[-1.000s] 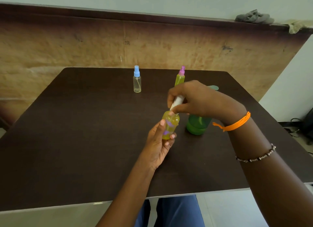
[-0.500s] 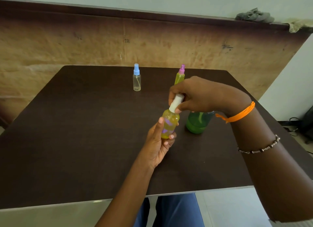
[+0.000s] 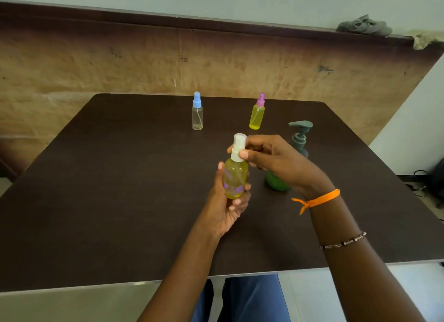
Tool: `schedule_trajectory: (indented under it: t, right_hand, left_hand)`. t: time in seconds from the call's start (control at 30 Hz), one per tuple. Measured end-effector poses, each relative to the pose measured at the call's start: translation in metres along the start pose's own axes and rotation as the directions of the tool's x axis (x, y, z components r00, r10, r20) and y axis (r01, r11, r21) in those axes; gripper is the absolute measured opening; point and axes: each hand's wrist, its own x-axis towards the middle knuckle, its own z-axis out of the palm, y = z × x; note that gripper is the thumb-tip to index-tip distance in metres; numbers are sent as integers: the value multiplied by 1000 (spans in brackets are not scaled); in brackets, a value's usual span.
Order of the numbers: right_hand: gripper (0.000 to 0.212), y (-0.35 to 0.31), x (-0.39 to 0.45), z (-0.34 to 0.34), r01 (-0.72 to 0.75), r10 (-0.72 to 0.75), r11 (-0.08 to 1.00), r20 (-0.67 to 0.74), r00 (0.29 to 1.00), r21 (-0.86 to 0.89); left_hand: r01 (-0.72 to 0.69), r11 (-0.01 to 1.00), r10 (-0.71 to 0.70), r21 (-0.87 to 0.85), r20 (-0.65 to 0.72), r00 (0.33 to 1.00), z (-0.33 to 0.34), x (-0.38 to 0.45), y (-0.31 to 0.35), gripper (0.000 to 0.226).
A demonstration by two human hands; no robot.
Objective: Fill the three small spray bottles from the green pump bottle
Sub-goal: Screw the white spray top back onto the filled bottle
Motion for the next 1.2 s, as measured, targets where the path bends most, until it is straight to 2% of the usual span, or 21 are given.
schedule_trajectory:
  t: [0.1,0.17,0.23,0.3,0.37,0.47,0.5,0.57,0.63,0.73,0.8,0.9,1.07,1.13,1.2]
  right_hand:
    - [12,12,2,15,-36,33,999,-238,971,-10]
    - [19,19,3,27,-58,44,998,-431,901,-20]
    - [24,18,2,36,-38,15,999,-517,856,-33]
    - [15,13,2,36,13,-27,999,-414,910,-38]
    - [9,9,0,28,39,-41,999,-188,981,-17]
    - [16,13,-8,10,37,-48,994,116,992,100]
    - [16,15,-10,8,33,-56,988,157,986,148]
    - [15,21,-10,8,40,-59,986,116,991,164]
    - [14,27,-5,13,63,-61,992,-22,998,105]
    - [13,32,-1,27,74,-52,994,-238,970,84]
    - [14,33,1,40,45,-17,997,-398,917,60]
    - [30,30,5,57,-26,50,998,-572,818,50]
    - [37,28,8,64,-71,102,995,-683,723,72]
    - [40,28,10,64,-82,106,994,-692,714,67]
    - [38,27,13,63,-94,111,994,-665,738,62]
  left_hand:
    - [-96,990,106,105,-96,990,1,3,-2,50]
    - [-185,954,225,235,-158,961,1,3,-4,49]
    - [-216,935,274,282,-187,943,0,4,-4,49]
    - [-152,968,186,201,-168,968,-1,2,-1,48]
    - [17,995,-12,94,-52,999,-4,-2,2,47]
    - [199,975,-211,102,133,968,-10,-5,2,49]
    - [222,967,-240,123,162,957,-10,-5,1,48]
    - [233,963,-254,136,164,953,-10,-4,1,47]
    - [183,975,-195,125,91,977,-9,0,2,55]
    - [26,987,-17,160,-55,998,-5,3,-1,58]
    - [-80,976,109,202,-138,984,-3,4,-4,56]
    - [-215,909,306,356,-223,925,-1,8,-7,55]
    - [-299,742,527,600,-248,813,-3,5,-13,58]
    - [-311,680,575,663,-219,788,-7,7,-16,57]
    - [-333,648,600,685,-190,777,-12,11,-16,59]
